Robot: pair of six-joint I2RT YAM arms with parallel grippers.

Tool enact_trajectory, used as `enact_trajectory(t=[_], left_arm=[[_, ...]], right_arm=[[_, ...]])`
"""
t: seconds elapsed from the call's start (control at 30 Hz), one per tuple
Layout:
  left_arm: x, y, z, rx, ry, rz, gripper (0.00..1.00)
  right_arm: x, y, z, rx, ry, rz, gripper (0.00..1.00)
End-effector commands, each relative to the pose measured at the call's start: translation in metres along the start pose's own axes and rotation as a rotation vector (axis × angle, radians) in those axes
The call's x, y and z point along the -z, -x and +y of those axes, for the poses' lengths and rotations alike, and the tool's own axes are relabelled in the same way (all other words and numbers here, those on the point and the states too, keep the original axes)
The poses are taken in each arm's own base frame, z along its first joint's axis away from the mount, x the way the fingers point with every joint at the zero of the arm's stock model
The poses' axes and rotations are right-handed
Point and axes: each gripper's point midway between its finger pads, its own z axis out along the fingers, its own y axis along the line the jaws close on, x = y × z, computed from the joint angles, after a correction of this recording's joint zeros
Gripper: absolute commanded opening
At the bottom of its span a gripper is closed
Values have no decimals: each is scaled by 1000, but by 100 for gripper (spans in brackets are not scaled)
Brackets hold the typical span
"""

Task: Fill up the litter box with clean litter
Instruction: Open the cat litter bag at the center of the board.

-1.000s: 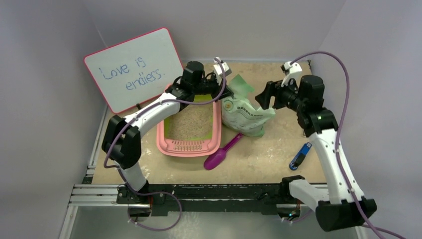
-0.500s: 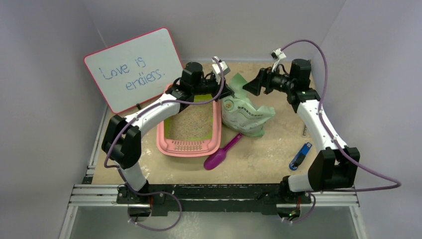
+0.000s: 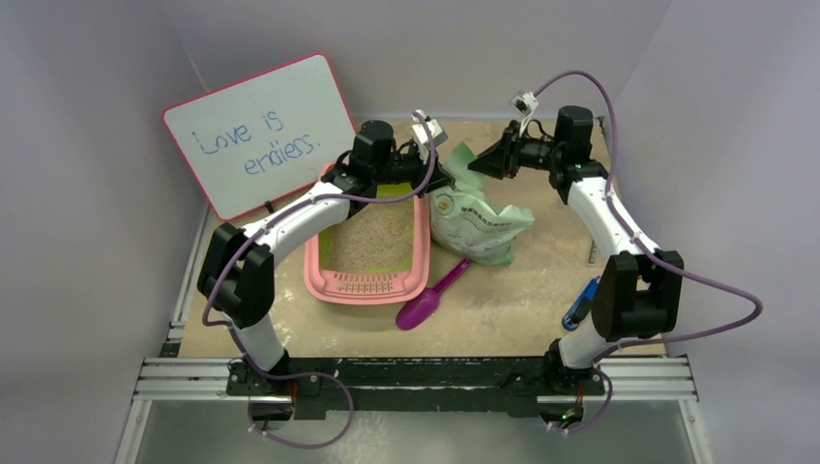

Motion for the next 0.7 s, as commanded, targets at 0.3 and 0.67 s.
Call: enact_trajectory(t=[0.3, 0.67], left_arm=[[30, 116, -15, -246, 18, -233, 65], [22, 110, -19, -241, -43, -219, 60]], right_arm=[[15, 83, 37, 277, -14, -63, 0], [-8, 78, 56, 373, -73, 70, 0]])
